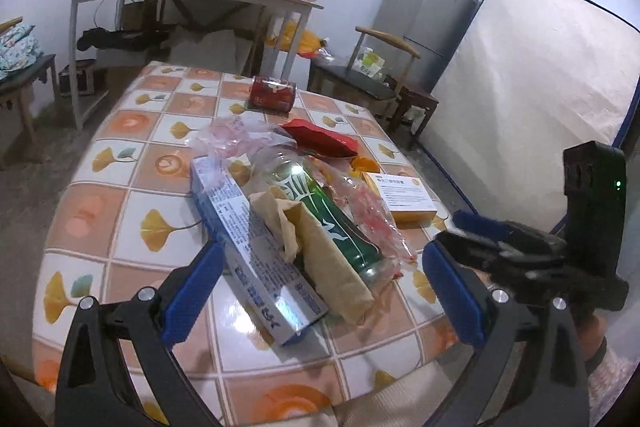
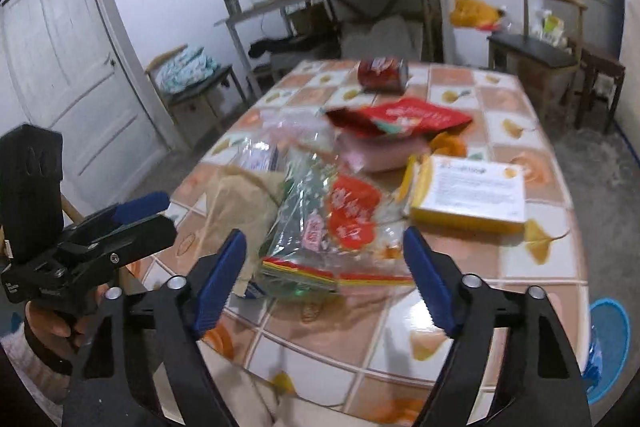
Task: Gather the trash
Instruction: 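Grasp the clear plastic bag with the right gripper from the table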
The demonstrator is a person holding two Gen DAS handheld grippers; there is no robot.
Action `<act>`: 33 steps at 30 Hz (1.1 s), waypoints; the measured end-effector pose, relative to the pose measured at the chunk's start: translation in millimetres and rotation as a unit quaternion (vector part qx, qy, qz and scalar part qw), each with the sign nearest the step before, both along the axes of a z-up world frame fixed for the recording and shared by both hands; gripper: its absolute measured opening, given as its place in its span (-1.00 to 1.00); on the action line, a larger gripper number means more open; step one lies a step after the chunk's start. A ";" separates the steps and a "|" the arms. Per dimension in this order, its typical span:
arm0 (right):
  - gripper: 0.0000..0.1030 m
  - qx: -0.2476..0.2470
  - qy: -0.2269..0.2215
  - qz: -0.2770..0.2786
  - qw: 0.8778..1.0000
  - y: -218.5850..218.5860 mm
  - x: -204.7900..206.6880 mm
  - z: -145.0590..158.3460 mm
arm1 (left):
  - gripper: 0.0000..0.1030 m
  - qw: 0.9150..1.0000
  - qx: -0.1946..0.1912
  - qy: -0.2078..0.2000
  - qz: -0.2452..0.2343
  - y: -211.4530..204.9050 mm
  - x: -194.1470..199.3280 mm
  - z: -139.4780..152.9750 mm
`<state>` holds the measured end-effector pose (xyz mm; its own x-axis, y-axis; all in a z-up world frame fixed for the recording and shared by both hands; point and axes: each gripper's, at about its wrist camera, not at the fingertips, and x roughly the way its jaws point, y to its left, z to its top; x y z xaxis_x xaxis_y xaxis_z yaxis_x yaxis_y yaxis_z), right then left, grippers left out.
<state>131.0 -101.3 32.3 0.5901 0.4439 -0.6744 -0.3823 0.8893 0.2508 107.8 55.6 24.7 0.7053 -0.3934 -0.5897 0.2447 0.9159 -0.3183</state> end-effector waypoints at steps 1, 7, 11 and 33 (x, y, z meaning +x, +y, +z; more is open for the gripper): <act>0.32 -0.003 0.006 0.003 1.000 4.7 0.8 -1.8 | 0.89 1.000 -0.004 0.004 0.000 0.4 5.1 -2.2; 0.14 -0.021 0.004 0.015 1.000 18.2 0.7 -2.9 | 0.87 0.999 -0.040 0.004 0.010 22.8 8.5 -6.5; -0.12 -0.046 0.001 0.013 0.999 23.4 5.0 -8.3 | 0.60 0.996 -0.067 0.024 0.046 47.9 8.4 -17.2; -0.78 -0.100 -0.008 0.006 0.995 30.7 -2.7 -12.9 | 0.14 0.994 -0.074 0.064 0.037 52.8 8.5 -26.3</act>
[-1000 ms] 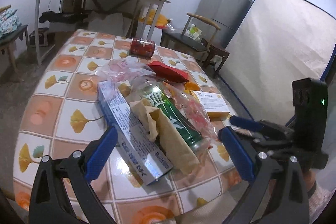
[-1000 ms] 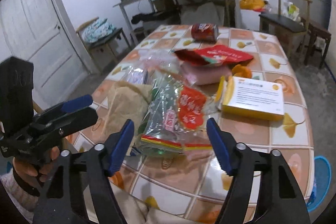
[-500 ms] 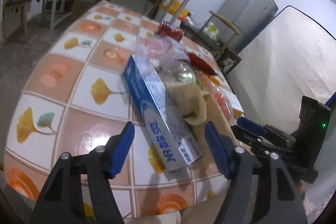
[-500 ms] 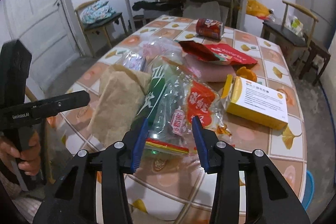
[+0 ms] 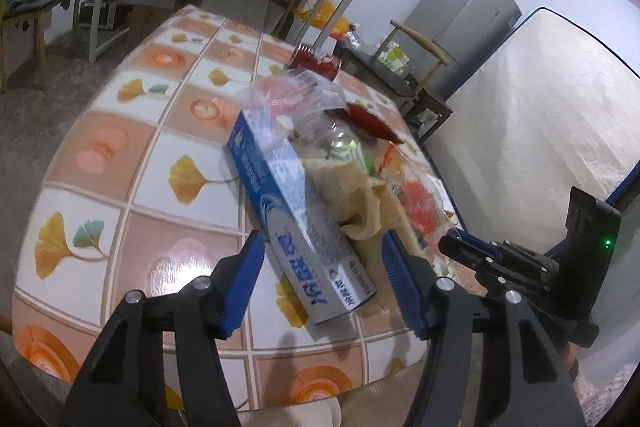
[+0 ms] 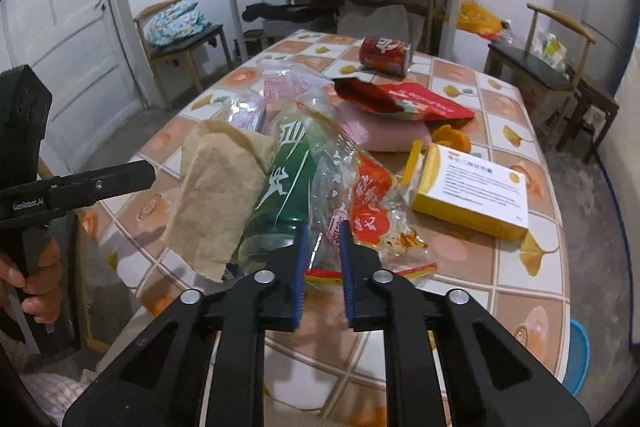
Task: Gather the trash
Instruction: 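Grasp the clear plastic bag with the right gripper from the table, then grasp the white medicine box with the left gripper while right holds the bag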
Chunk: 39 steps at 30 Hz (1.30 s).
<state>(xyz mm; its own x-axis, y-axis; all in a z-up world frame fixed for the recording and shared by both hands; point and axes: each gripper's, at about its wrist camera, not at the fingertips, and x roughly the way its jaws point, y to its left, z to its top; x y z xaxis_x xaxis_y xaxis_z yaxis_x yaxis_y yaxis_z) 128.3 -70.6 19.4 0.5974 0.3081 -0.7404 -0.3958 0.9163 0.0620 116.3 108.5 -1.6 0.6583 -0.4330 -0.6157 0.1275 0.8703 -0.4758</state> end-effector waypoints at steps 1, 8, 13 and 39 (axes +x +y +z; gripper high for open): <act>-0.80 0.002 -0.002 -0.002 1.000 -1.8 -0.5 2.1 | 0.14 1.000 0.004 -0.009 -0.002 -0.3 1.1 5.8; -0.91 0.079 0.007 -0.031 0.996 -39.3 -4.8 22.2 | 0.15 0.993 0.039 -0.072 -0.082 -24.3 35.3 61.1; -0.94 0.132 0.023 -0.054 0.989 -67.8 -8.5 26.3 | 0.25 0.976 0.087 -0.083 -0.182 -71.7 70.0 87.7; -0.97 0.263 0.045 -0.232 0.936 -241.2 -35.7 13.9 | 0.82 0.753 0.383 0.010 -0.534 -315.3 186.6 -39.3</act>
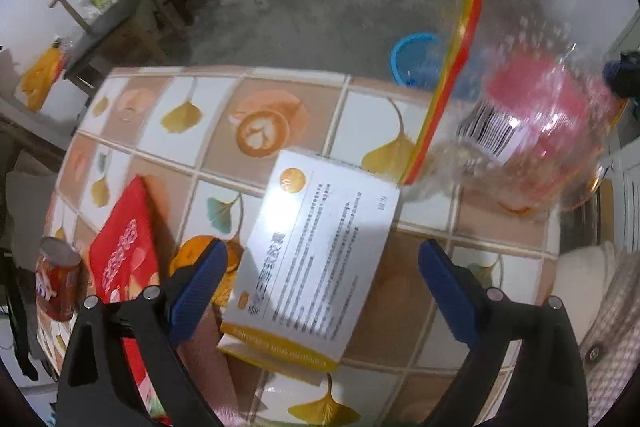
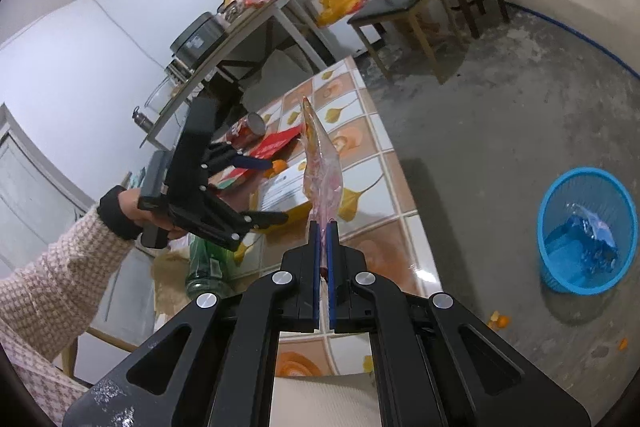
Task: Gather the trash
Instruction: 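Grasp the white medicine box with the left gripper while right holds the bag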
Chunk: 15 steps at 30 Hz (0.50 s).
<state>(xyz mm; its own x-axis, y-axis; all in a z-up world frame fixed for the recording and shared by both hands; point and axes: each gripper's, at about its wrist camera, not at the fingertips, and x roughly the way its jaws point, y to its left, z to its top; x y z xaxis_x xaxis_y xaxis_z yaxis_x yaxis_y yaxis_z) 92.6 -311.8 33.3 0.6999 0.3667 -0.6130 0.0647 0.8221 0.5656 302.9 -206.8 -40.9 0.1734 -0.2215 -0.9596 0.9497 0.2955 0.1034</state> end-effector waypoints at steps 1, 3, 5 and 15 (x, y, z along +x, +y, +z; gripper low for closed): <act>-0.97 0.000 0.001 -0.001 1.000 -1.7 1.1 -0.9 | 0.82 1.000 0.005 0.002 -0.003 -1.5 0.4 -2.7; -0.97 0.003 0.001 -0.002 1.000 -4.4 3.3 -2.2 | 0.82 1.000 0.015 0.000 -0.008 -4.3 1.8 -8.0; -0.97 0.004 0.002 -0.001 1.000 -6.4 3.9 -3.4 | 0.82 1.000 0.024 -0.003 -0.013 -6.0 2.3 -13.5; -0.97 0.020 -0.005 -0.001 1.000 -14.9 -0.9 -4.0 | 0.48 0.999 0.034 -0.037 -0.011 -6.2 -10.9 -8.1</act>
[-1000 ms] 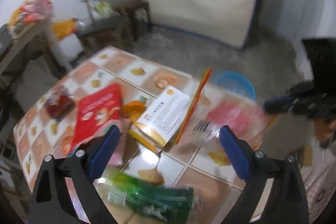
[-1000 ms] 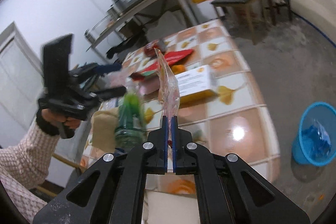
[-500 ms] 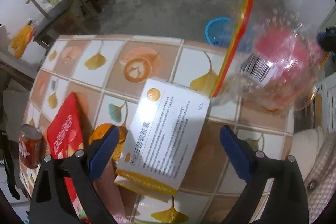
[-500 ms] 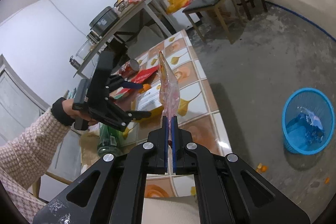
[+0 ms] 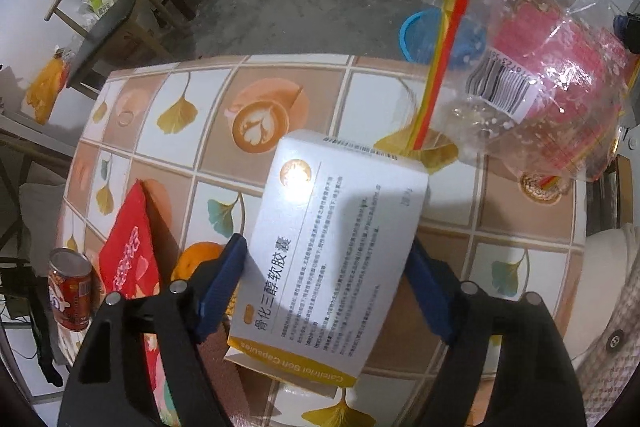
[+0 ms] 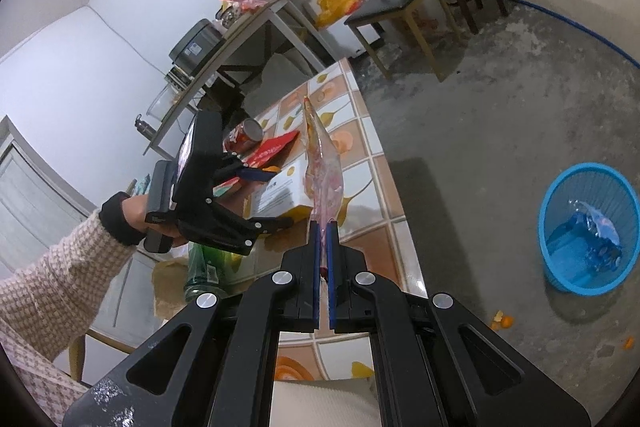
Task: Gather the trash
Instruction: 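Grasp the white medicine box with the left gripper while right holds the bag, then release the box and bag into the blue wastebasket with both grippers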
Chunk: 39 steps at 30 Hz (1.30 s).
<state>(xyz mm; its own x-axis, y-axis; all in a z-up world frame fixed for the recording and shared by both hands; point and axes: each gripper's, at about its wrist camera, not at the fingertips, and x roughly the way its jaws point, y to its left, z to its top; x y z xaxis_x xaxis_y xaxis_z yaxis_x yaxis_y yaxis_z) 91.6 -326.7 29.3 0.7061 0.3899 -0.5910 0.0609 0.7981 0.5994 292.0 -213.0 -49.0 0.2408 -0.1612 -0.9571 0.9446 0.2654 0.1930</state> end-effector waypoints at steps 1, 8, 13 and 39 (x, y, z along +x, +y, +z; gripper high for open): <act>-0.97 0.001 -0.002 -0.001 1.000 -2.0 -0.7 -0.1 | 0.48 1.000 0.000 0.000 0.004 1.2 -4.1 4.4; -0.97 -0.004 -0.038 -0.052 0.998 -36.3 -31.5 18.7 | 0.47 0.996 -0.054 0.041 0.058 -20.0 -9.8 43.4; -0.97 -0.030 -0.049 -0.133 0.989 -85.3 -63.5 27.9 | 0.47 0.984 -0.119 0.098 0.090 -80.5 -19.6 65.7; -0.44 -0.099 0.215 -0.285 0.929 -228.8 -31.6 -199.9 | 0.88 0.897 -0.088 0.307 0.304 -345.5 -18.8 -161.9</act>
